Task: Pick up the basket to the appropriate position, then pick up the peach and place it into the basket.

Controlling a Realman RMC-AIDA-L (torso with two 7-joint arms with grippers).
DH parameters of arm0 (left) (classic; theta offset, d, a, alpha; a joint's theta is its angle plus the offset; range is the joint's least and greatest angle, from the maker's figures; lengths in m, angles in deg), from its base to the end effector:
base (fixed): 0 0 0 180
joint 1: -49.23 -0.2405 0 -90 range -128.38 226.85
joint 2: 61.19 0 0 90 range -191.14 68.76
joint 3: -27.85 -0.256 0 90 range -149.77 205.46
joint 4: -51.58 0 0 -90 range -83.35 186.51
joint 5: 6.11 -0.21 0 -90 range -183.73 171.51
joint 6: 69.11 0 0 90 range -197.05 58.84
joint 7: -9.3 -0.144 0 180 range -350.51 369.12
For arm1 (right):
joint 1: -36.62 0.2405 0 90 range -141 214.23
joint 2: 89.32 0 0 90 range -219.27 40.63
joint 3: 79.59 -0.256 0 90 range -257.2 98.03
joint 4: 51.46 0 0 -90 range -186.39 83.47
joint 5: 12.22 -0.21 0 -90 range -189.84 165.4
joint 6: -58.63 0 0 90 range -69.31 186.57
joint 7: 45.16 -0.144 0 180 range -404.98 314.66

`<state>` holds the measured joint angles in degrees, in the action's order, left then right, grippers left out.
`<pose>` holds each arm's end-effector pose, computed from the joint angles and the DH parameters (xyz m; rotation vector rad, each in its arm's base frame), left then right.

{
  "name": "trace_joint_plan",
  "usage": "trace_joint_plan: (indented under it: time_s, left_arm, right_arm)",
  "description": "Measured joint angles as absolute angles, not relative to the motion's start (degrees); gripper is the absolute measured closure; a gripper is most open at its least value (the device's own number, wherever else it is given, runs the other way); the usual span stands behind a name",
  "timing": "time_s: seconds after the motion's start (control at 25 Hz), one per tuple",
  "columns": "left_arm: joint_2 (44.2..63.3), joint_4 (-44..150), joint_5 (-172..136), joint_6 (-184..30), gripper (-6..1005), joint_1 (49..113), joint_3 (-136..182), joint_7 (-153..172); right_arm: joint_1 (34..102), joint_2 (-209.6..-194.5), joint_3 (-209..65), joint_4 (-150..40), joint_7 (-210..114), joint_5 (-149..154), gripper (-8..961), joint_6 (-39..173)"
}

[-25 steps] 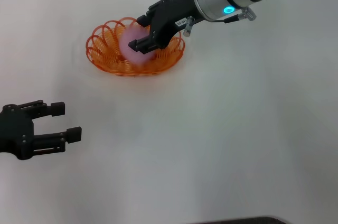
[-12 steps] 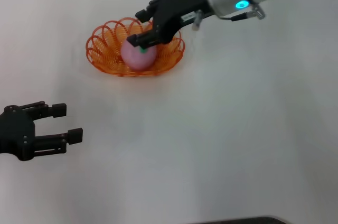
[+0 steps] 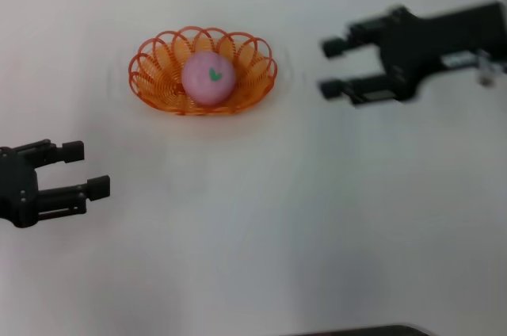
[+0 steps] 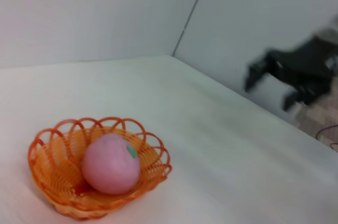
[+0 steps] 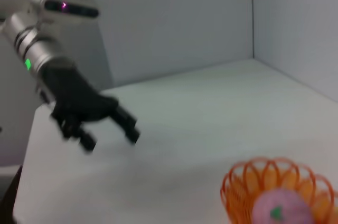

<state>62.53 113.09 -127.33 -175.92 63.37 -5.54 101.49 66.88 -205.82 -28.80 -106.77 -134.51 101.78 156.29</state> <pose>-0.2988 0.2414 0.0441 -2.6921 -0.9121 -0.6304 0.2201 0.3349 0.0362 -2.9361 0.3809 0.5077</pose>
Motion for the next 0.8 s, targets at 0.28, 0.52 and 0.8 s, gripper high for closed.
trace_joint_plan:
  time_s: [0.28,0.52,0.8]
  left_arm:
    - [62.48,113.1,-127.18,-175.86,170,63.8,-3.82,101.51]
    - [62.47,112.97,-127.13,-175.78,170,63.84,-3.79,101.53]
    - [62.59,112.93,-127.13,-175.83,170,63.51,-3.79,101.42]
  right_arm:
    - [58.37,-203.85,-32.87,-105.87,-129.77,102.92,323,156.9]
    - [56.34,-204.85,-38.76,-104.65,-126.04,102.97,323,157.47]
    - [56.93,-205.07,-38.94,-103.85,-125.76,103.0,323,157.57]
